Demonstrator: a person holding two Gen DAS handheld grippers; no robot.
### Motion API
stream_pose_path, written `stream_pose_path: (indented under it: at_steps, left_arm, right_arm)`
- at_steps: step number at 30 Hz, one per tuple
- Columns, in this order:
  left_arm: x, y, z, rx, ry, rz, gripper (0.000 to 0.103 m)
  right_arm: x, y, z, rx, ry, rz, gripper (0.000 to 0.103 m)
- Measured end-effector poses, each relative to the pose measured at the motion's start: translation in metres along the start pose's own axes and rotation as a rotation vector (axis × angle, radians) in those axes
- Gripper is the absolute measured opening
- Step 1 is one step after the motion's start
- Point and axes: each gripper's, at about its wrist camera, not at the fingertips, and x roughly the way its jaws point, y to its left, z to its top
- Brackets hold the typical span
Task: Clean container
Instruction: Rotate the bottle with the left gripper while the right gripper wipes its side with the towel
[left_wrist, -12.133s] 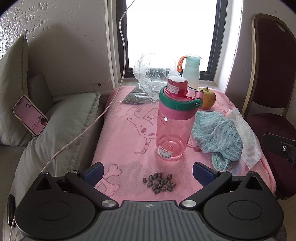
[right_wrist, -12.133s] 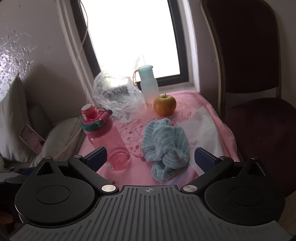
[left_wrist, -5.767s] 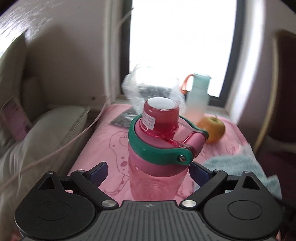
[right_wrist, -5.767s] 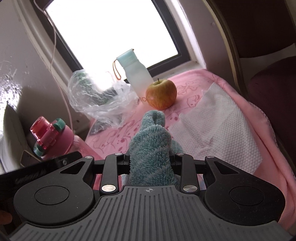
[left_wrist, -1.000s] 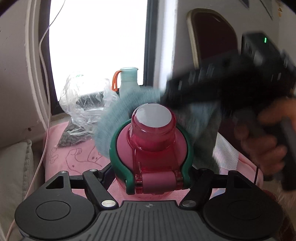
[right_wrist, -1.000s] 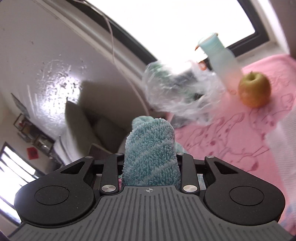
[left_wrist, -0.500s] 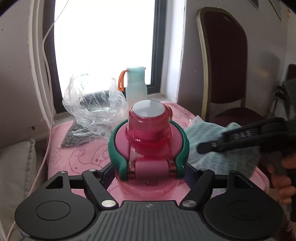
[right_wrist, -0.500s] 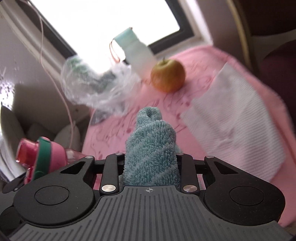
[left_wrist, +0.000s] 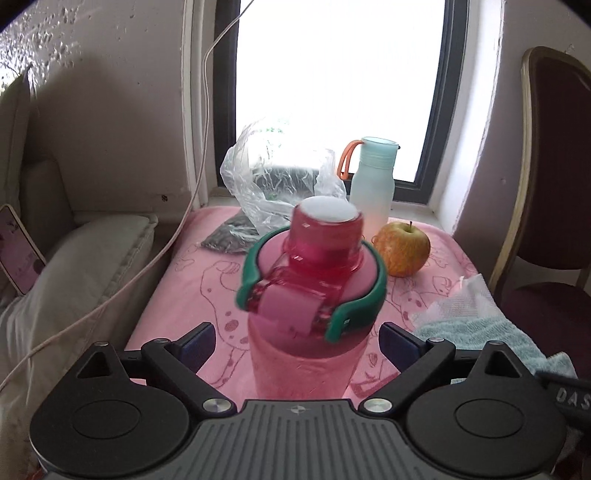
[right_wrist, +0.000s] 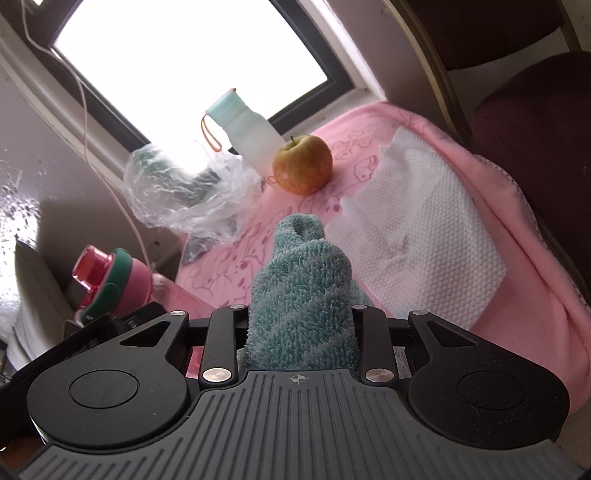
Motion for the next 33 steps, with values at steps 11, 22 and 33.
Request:
stream_pose_path:
  at_steps: [11,22,33]
  left_arm:
    - [0.024,-0.004,0.010,-0.019,0.076,0.032,0.071]
    - [0.012,0.060,-0.011,0.380,-0.051,-0.472,0.071]
    - [-0.033,0.067,-0.070,0.724,-0.258,-0.513,0.071]
  right_arm:
    - [-0.008,0.001,0.001,0.005,-0.003,0.026,0.033]
    - [-0.023,0.009,-0.007,-0.057,-0.033,0.062,0.033]
    - [0.020,0.076,0.020,-0.240,0.239,0.369,0.033]
